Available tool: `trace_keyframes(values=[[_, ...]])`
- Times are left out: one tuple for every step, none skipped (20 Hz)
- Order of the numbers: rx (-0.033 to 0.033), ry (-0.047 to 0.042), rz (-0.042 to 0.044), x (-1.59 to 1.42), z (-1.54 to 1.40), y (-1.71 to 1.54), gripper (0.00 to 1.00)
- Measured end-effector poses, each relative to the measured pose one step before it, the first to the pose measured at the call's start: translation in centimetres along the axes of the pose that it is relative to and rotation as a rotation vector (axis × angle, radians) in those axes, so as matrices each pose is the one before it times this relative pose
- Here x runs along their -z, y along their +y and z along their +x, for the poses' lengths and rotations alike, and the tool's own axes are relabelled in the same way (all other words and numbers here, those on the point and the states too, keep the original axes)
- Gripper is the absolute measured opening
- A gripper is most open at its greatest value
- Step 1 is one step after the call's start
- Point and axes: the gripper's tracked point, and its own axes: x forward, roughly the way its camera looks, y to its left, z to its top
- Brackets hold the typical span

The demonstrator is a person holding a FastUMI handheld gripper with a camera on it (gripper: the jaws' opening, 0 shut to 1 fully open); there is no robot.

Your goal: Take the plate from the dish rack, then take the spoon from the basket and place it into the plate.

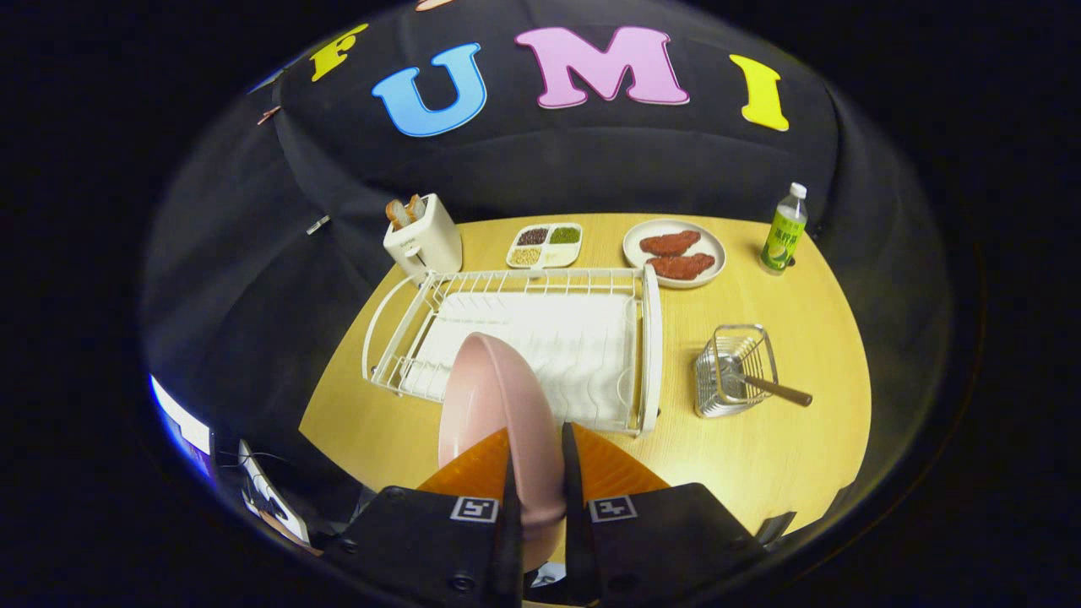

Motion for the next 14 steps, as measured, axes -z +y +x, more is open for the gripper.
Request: trace_keyframes(values=[[-0.02107, 0.01678, 0.01386, 1.039, 0.263, -0.521, 0.24], [-0.01686, 0.00936, 0.01925, 0.907, 0.522, -0.69, 0.24], [-0.02084, 0.01332, 0.01593, 0.941, 0.643, -0.441, 0.24], [-0.02406, 0.00673, 0.00597, 0.857, 0.578, -0.21, 0.24], [-0.01934, 0.00394, 0.00106, 0.816, 0.626, -0.348, 0.24], [-0.01302, 0.00661, 0.00617, 0.939, 0.759, -0.457, 0.24], [-0.01262, 0.0212, 0.0146, 1.134, 0.906, -0.578, 0.24], [-0.01167, 0.02334, 0.02127, 1.07, 0.853, -0.542, 0.24], [-0.00826, 0.0115, 0.02396, 0.737, 0.773, -0.504, 0.24], [-0.00262, 0.00762, 0.01914, 0.603, 0.7, -0.762, 0.24], [0.00155, 0.00212, 0.01524, 0.445, 0.533, -0.575, 0.24], [-0.00952, 0.00085, 0.02688, 0.098, 0.509, -0.315, 0.24], [-0.00678, -0.00739, 0.02629, 0.057, 0.423, -0.266, 0.24], [-0.00613, 0.00388, 0.01466, 0.234, -0.07, -0.353, 0.24]])
